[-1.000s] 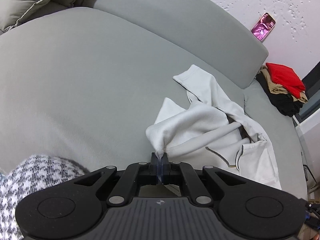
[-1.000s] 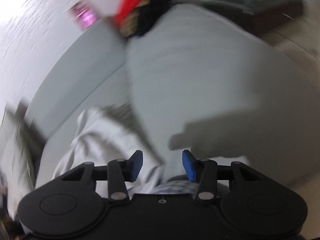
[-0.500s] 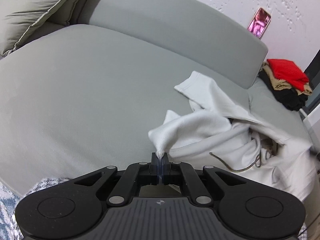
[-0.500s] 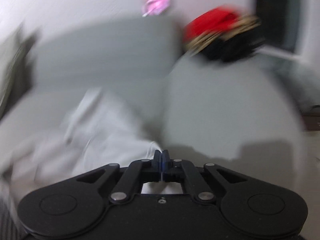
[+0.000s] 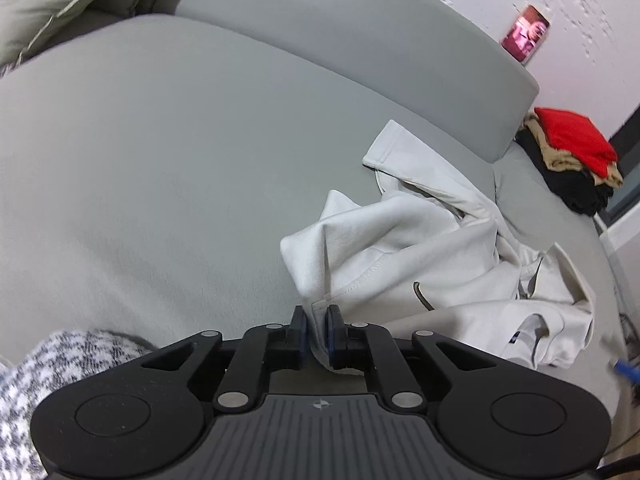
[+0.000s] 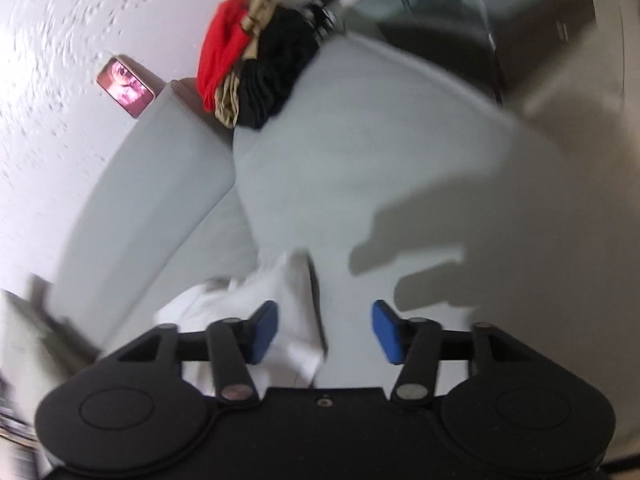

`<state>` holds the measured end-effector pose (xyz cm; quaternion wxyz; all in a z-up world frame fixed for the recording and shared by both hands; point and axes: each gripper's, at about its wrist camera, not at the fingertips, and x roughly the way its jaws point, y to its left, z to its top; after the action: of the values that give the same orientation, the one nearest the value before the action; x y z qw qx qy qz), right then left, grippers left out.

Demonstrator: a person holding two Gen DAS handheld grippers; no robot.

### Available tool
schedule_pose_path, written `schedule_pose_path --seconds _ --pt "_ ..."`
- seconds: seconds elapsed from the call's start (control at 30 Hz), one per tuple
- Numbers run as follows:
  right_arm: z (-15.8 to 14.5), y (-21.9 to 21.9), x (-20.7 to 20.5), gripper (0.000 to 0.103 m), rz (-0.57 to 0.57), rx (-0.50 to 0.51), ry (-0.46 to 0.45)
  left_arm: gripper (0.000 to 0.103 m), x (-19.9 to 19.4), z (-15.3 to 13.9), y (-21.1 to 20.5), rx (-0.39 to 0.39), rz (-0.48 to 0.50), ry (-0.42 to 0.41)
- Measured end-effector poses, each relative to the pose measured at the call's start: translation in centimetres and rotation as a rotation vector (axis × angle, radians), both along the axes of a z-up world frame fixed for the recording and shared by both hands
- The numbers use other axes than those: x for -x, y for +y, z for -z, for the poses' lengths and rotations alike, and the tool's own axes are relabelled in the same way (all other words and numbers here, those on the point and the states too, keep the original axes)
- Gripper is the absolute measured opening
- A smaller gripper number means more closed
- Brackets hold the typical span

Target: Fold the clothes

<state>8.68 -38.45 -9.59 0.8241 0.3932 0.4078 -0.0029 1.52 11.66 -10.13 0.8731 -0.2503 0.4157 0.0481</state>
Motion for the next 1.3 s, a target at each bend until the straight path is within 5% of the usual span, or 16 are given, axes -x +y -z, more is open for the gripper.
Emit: schedule_pose_path --seconds 0.1,0.4,0.47,0.5,0.53,0.67,0.77,0.9,0.97,1.07,1.1,1.2,1.3 --pt "1.6 1.1 0.5 0.039 -0.082 -0.019 -0.009 0.007 -0.1 0.1 0.4 0.034 -0.015 -0.002" --pt "3.9 8.3 -3.3 0.042 -0.274 0.487 -0.149 0.007 -0.8 0.8 0.8 0.05 -0.03 0.006" --pt "4.1 9.6 -3.7 0.036 -0.308 0.568 -0.15 0.007 -1.1 0.8 0.6 0.037 -0.022 0.001" --pt "3.9 9.4 -3.8 0.006 -0.287 0.557 -0.148 0.003 -1.1 0.6 0.5 0.026 -0.02 -0.003" --pt "3.6 9.1 -3.8 0.002 -0.257 0.533 -0.145 0.002 -1.1 0.3 0.5 0.013 -0.019 -0.01" --pt "1.1 5.3 -2.0 0.002 -0.049 0.245 -0.118 0.001 -0.4 -2.1 0.3 0.007 0.016 -0.03" --pt "-1.6 2.4 0.4 0.002 0.038 0.075 -0.093 0.001 0.4 -4.3 0.6 0.078 0.057 -0.042" --pt "-3.9 0.3 2.4 0.002 0.085 0.033 -0.039 0.001 0.9 -5.5 0.7 0.163 0.112 -0.015" --pt "-3.4 -0.3 2.3 0.002 0.091 0.051 0.007 0.001 0.6 -4.6 0.2 0.118 0.127 0.011" --pt "-0.5 -1.0 1.1 0.008 0.058 0.086 0.07 0.007 0.4 -1.7 -0.4 0.052 0.135 0.068" --pt "0.6 -1.2 0.9 0.02 0.032 0.093 0.089 0.017 0.8 -1.1 -0.3 0.053 0.122 0.082" --pt "2.5 -1.6 2.0 0.032 -0.006 0.053 0.039 0.034 2.2 -0.3 0.7 0.126 0.092 0.049" --pt "3.2 -1.9 3.4 0.044 -0.058 0.012 -0.022 0.037 3.0 -0.1 1.7 0.17 0.069 0.015"
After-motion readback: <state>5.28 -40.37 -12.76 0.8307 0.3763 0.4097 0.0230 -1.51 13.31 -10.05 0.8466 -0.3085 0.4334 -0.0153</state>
